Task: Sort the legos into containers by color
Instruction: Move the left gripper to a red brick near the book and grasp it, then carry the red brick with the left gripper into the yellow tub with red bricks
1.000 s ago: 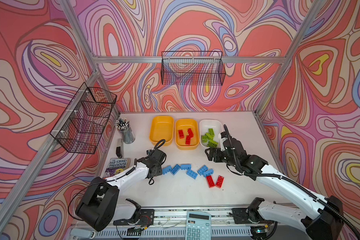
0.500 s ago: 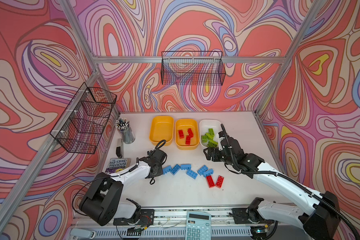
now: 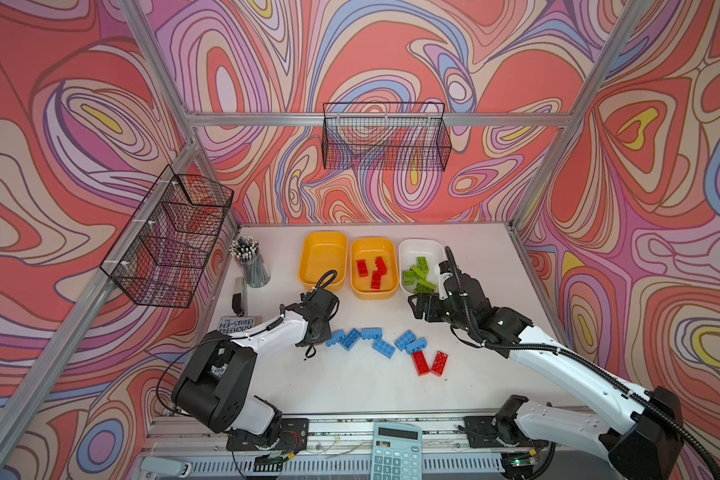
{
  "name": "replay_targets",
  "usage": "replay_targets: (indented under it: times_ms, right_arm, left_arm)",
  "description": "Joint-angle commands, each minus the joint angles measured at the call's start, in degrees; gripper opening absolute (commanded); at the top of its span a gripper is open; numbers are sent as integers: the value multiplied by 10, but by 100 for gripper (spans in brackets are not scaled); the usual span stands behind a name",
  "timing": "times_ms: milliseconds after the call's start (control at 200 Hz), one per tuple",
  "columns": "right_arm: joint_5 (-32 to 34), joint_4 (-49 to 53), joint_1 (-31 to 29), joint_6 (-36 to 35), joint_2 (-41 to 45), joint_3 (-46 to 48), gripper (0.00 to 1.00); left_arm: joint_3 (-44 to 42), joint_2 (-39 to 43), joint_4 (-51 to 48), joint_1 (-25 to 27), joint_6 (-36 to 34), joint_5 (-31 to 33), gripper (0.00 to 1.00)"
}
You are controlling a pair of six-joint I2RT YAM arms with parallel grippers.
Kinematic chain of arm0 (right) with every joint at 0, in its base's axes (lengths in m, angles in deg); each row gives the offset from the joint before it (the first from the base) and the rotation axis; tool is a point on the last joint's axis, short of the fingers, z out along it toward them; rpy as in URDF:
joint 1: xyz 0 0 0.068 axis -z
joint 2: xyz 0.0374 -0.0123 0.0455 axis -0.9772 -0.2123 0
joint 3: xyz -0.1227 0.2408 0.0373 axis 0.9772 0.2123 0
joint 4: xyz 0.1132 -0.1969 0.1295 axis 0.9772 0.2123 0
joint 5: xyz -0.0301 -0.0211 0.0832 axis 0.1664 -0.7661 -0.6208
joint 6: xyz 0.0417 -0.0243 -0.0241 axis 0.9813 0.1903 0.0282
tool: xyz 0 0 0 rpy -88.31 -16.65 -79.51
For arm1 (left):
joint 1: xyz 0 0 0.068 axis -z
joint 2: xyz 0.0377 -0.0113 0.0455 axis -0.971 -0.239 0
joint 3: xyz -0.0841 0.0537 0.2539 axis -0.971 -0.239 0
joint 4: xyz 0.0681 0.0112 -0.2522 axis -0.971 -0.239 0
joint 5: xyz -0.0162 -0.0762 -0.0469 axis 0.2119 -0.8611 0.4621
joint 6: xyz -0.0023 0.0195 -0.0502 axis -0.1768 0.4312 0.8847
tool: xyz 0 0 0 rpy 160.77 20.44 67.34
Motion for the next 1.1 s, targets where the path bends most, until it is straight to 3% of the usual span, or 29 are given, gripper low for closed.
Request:
replay_targets:
  times_ms: [0, 175, 331, 706, 906, 982, 1092]
  right_arm:
    - [16, 3, -3, -4, 17, -4, 93]
    - [22, 10, -3, -6, 29, 1, 93]
    - [29, 10, -3, -7, 33, 7, 93]
    - [52, 30, -3, 11, 42, 27, 93]
    - [50, 39, -3, 35, 52, 60, 93]
    - [40, 41, -3, 43, 54, 72, 93]
    - [28, 40, -3, 56, 55, 86, 93]
  left_arm:
    - [37, -6, -36, -3, -14, 27, 15]
    - [95, -20, -59, -3, -33, 44, 14]
    - [184, -63, -64, -4, -50, 18, 14]
    - [494, -270, -94, 40, -75, -38, 15]
    - [605, -368, -108, 43, -73, -69, 16]
    - [630, -393, -111, 43, -73, -77, 24]
    - [654, -416, -115, 43, -74, -88, 52]
